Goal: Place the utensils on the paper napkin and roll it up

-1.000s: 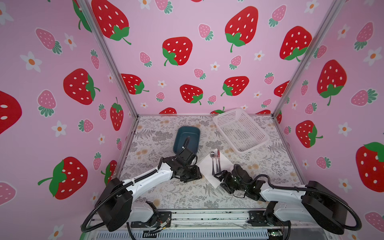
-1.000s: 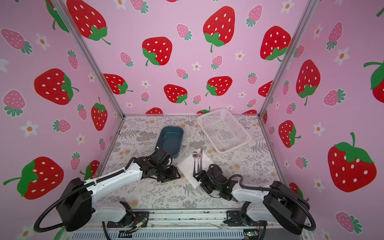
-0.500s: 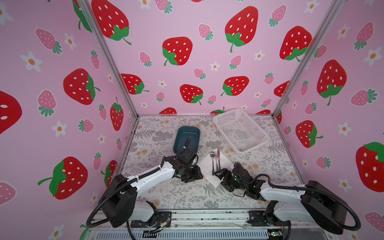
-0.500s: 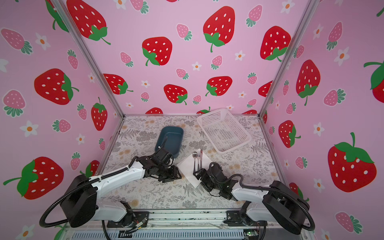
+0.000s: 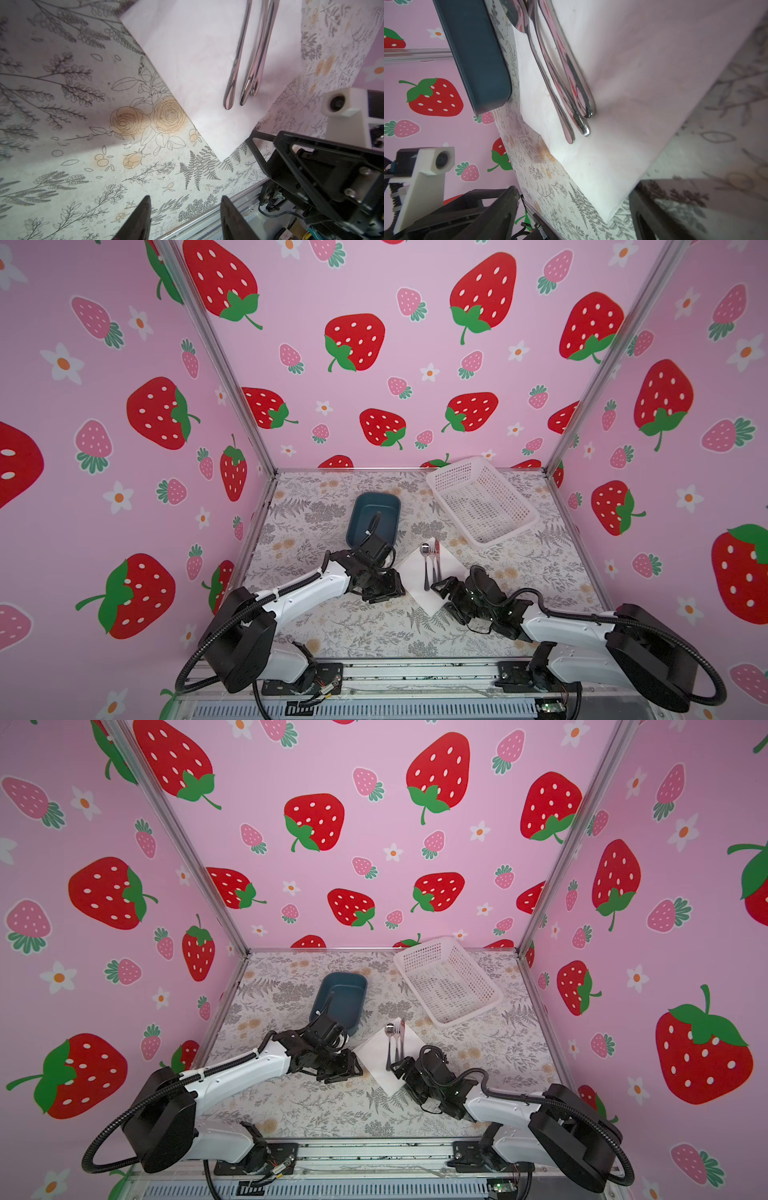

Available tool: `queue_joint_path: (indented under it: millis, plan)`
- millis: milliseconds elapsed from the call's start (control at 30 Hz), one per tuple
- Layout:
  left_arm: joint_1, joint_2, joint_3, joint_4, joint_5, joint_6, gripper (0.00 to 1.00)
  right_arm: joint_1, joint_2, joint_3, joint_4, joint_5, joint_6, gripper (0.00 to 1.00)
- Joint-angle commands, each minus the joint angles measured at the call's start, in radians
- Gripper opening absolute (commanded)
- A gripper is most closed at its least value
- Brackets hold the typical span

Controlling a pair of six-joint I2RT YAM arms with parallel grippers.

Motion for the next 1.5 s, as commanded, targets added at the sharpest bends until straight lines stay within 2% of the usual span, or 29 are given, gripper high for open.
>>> queue_joint_path:
  millis: [0, 333, 700, 800, 1033, 1233, 1467]
  plan:
    - [0.009, 0.011, 0.036, 0.003, 0.017, 0.004, 0.55, -0.004, 0.035, 0.014, 0.011, 0.008, 0.017, 0.86]
    - [0.02, 0.011, 0.03, 0.009, 0.023, 0.003, 0.55, -0.003, 0.034, 0.055, 0.115, -0.015, -0.07, 0.86]
    - [0.026, 0.042, 0.046, 0.051, 0.086, 0.0, 0.52, -0.019, 0.056, 0.071, 0.139, -0.017, -0.094, 0.86]
    - [0.026, 0.058, 0.05, 0.07, 0.108, -0.003, 0.47, -0.037, 0.06, 0.062, 0.137, -0.016, -0.089, 0.86]
    - [0.026, 0.097, 0.052, 0.132, 0.161, -0.025, 0.43, -0.068, 0.056, 0.052, 0.139, -0.02, -0.084, 0.85]
    - [0.007, 0.133, 0.06, 0.188, 0.2, -0.045, 0.42, -0.082, 0.062, 0.042, 0.139, -0.02, -0.069, 0.85]
    - [-0.011, 0.198, 0.113, 0.212, 0.192, -0.05, 0.42, -0.091, 0.037, -0.002, 0.145, 0.005, -0.03, 0.85]
